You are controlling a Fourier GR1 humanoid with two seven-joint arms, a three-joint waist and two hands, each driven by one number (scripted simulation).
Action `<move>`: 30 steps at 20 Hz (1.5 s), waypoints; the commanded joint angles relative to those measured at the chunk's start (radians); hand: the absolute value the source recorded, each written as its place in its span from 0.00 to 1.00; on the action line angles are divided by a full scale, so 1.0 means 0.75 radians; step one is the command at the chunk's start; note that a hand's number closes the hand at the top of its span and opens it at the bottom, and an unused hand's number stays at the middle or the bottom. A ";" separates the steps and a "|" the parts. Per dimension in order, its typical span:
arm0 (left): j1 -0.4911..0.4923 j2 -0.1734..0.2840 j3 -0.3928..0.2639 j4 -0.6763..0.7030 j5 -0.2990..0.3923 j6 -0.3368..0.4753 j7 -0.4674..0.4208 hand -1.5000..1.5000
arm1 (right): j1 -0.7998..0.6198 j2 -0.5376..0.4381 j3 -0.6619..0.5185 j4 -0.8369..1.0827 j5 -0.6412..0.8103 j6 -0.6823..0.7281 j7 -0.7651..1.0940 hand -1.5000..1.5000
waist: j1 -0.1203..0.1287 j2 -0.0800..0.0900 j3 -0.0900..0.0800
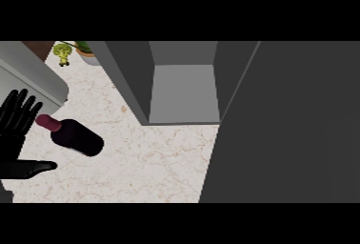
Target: Pick up the wine, place it into the cabinet and close the cabinet
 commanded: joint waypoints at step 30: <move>-0.363 0.134 0.021 1.228 -0.264 -0.294 -0.656 0.00 | 0.019 -0.175 0.106 -0.198 0.155 -0.141 0.017 0.00 | -0.007 0.006 -0.001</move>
